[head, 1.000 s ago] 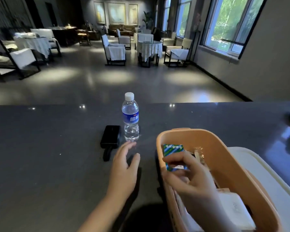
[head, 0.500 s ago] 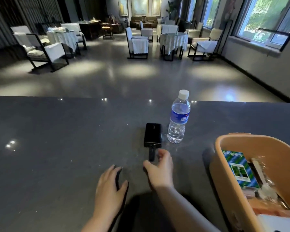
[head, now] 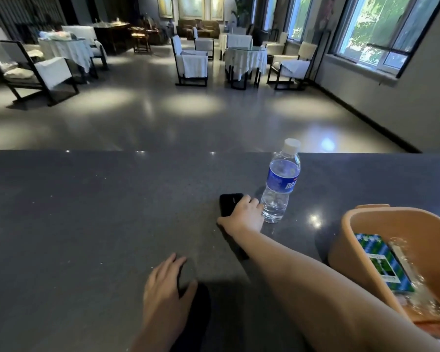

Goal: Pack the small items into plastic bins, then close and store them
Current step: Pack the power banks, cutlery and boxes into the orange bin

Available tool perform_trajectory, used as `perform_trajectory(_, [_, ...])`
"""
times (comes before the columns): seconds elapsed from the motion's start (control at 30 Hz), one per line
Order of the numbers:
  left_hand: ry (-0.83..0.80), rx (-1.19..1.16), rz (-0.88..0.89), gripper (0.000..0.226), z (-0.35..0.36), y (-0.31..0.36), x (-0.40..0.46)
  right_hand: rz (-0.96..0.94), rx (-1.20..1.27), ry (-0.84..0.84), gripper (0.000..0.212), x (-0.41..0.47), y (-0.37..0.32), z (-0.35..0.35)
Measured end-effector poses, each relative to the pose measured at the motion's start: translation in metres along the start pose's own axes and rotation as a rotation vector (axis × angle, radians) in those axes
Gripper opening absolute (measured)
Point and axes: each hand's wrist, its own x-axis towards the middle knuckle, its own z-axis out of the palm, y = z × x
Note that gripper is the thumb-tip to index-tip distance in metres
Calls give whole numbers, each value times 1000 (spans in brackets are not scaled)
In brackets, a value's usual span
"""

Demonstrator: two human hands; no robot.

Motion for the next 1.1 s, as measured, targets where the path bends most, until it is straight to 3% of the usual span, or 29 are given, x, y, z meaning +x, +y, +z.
perform_trajectory(0.1, [-27, -129, -23, 49, -2, 11, 9, -39, -25, -69, 93, -16, 11, -15])
perform_trajectory(0.2, [60, -288, 36, 39, -6, 28, 19, -86, 11, -78, 93, -42, 27, -35])
perform_trajectory(0.4, [156, -703, 68, 22, -10, 98, 62, -196, 163, 55, 96, -89, 59, -116])
perform_trajectory(0.5, [43, -870, 31, 37, 9, 147, 78, -237, 176, 145, 95, -108, 81, -160])
perform_trajectory(0.6, [-65, -831, 81, 77, 37, 192, 92, -204, 195, 193, 101, -124, 107, -191])
perform_trajectory(0.67, [-114, -835, 88, 91, 53, 214, 104, -179, 203, 227, 105, -134, 129, -207])
perform_trajectory(0.73, [-113, -875, 83, 84, 66, 229, 113, -145, 192, 263, 101, -142, 154, -221])
perform_trajectory(0.87, [86, -814, 102, 60, 81, 236, 111, -37, 209, 315, 76, -155, 207, -244])
perform_trajectory(0.97, [187, -793, 192, 55, 75, 236, 91, 21, 229, 359, 80, -163, 241, -257])
perform_trajectory(1.1, [271, -944, 351, 56, 41, 263, 56, 65, 278, 411, 94, -166, 270, -268])
